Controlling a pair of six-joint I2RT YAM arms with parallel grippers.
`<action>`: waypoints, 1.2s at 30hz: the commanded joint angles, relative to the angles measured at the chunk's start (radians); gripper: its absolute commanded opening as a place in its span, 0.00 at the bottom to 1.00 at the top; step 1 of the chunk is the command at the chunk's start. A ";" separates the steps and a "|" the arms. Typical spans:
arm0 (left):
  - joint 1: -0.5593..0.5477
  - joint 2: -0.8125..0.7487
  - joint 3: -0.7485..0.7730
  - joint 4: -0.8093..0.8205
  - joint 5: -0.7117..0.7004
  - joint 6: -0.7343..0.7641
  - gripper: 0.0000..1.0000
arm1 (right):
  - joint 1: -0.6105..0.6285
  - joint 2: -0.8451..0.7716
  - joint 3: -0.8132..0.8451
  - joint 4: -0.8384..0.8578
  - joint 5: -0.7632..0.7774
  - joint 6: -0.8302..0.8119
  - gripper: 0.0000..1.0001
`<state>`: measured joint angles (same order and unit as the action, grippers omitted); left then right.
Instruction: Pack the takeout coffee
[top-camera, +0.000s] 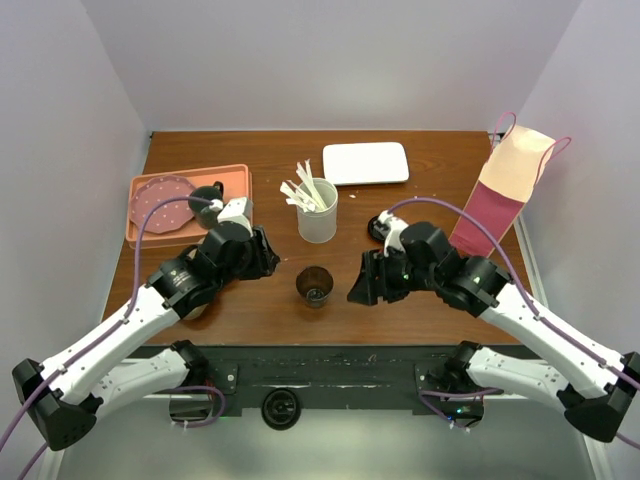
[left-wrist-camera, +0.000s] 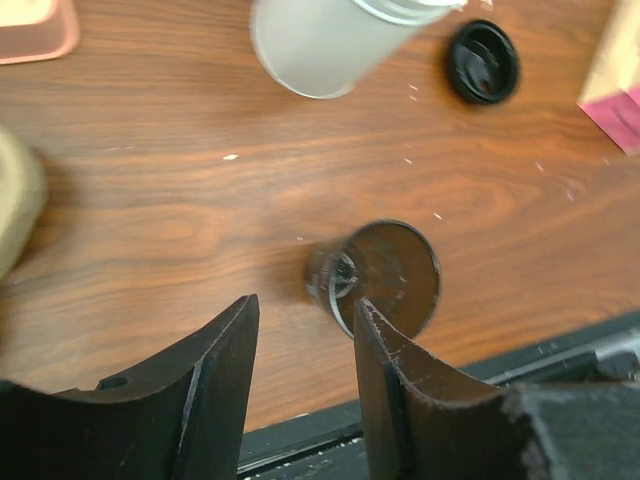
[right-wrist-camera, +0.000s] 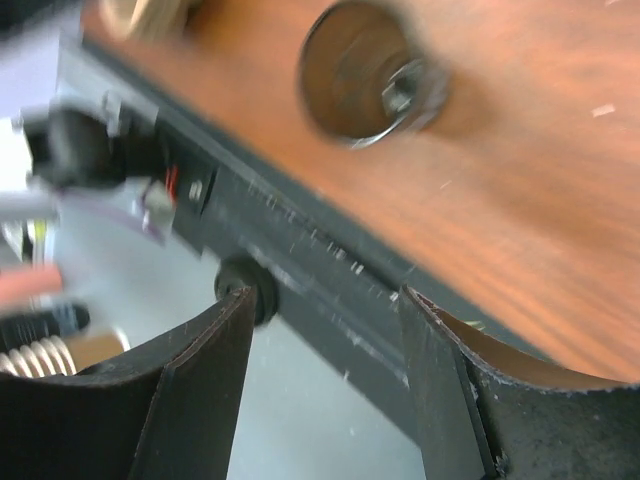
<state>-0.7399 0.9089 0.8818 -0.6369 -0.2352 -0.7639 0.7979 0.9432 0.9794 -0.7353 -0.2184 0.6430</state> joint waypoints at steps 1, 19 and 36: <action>0.000 -0.013 0.063 -0.052 -0.134 -0.084 0.48 | 0.087 -0.006 -0.016 0.060 0.051 0.024 0.63; 0.000 -0.030 0.048 0.019 -0.113 -0.034 0.50 | 0.101 0.066 0.044 0.068 0.074 -0.035 0.63; 0.000 -0.027 0.202 -0.072 -0.234 -0.051 0.52 | 0.312 0.092 0.097 0.040 0.243 -0.097 0.64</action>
<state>-0.7403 0.8883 0.9489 -0.7052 -0.3744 -0.8112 0.9783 1.0275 1.0145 -0.6910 -0.0982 0.5808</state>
